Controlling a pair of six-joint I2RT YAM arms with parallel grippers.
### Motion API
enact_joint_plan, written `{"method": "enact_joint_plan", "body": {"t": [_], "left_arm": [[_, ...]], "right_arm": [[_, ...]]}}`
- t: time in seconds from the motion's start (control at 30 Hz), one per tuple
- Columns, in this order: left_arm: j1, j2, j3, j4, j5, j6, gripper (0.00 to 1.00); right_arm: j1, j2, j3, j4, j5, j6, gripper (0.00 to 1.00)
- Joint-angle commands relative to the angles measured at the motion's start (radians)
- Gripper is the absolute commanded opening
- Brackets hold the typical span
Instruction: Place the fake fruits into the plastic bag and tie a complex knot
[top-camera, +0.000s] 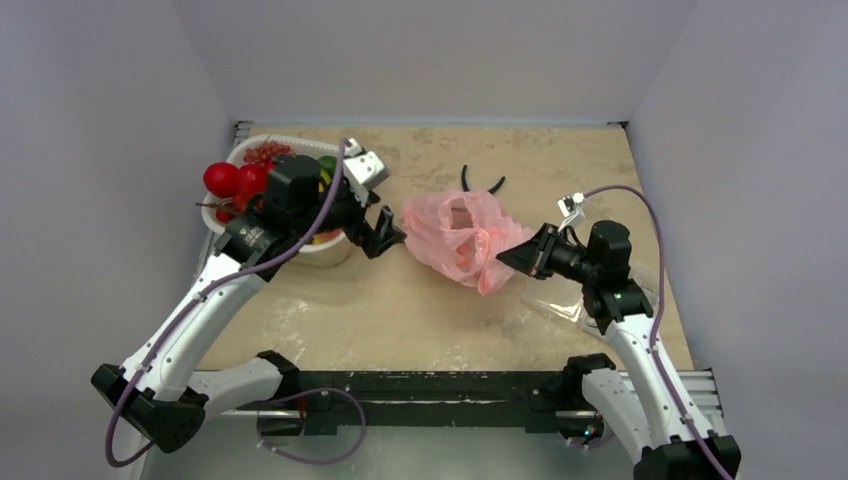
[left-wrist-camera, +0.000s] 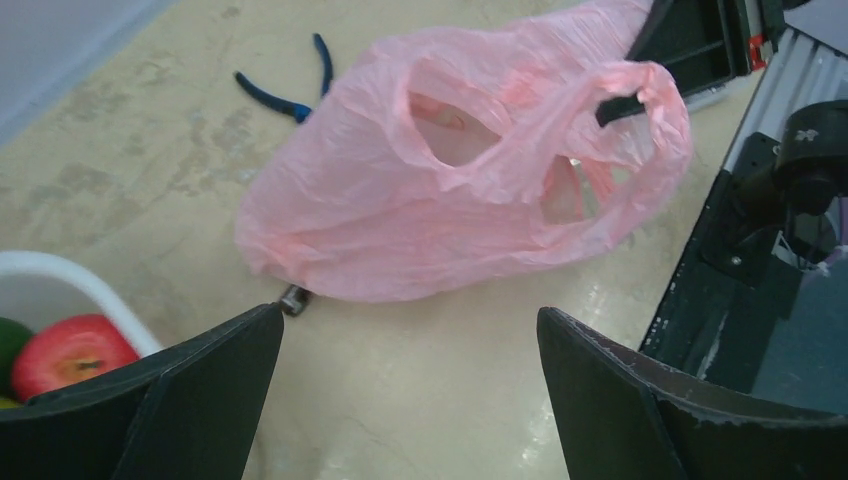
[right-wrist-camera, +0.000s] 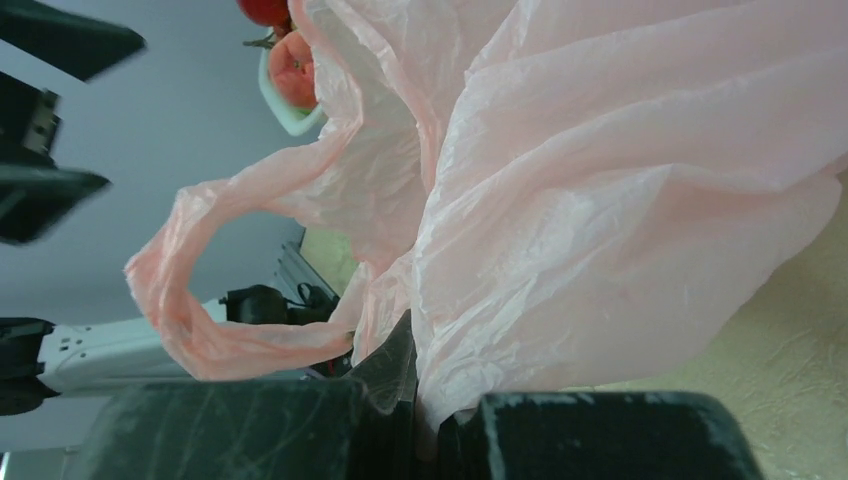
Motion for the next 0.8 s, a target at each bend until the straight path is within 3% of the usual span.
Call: {"method": "enact_joint_plan", "body": {"t": [0.0, 0.07, 0.13, 0.2, 0.37, 0.57, 0.6, 0.67, 0.73, 0.77], "left_arm": [[-0.191, -0.025, -0.128, 0.176, -0.205, -0.156, 1.00], [-0.252, -0.026, -0.150, 0.233, -0.267, -0.151, 1.00], [-0.288, -0.011, -0.137, 0.256, -0.215, -0.120, 1.00], [-0.316, -0.002, -0.128, 0.260, -0.081, 0.023, 1.00], [-0.380, 0.018, -0.154, 0.325, 0.038, 0.391, 1.00], [-0.448, 0.178, -0.067, 0.283, 0.002, 0.580, 0.99], [-0.449, 0.192, -0.057, 0.243, 0.017, 0.609, 0.88], [-0.448, 0.190, -0.045, 0.095, 0.070, 0.705, 0.54], [-0.434, 0.145, -0.079, -0.044, 0.109, 0.797, 0.12], [-0.411, 0.110, -0.103, -0.113, 0.144, 0.838, 0.00]], "right_arm": [[-0.007, -0.014, -0.011, 0.124, -0.034, 0.091, 0.00], [-0.008, -0.016, -0.017, 0.146, -0.065, 0.094, 0.00], [-0.007, -0.022, -0.019, 0.147, -0.079, 0.097, 0.00], [-0.007, -0.037, -0.019, 0.137, -0.087, 0.083, 0.00], [-0.007, -0.058, -0.017, 0.115, -0.113, 0.047, 0.00], [-0.007, -0.061, -0.010, 0.095, -0.144, 0.021, 0.00], [-0.007, -0.062, -0.006, 0.082, -0.145, 0.015, 0.00], [-0.008, -0.068, 0.011, 0.059, -0.145, -0.001, 0.00], [-0.009, -0.077, 0.042, 0.018, -0.111, -0.029, 0.00], [-0.013, -0.079, 0.055, 0.000, -0.097, -0.035, 0.00]]}}
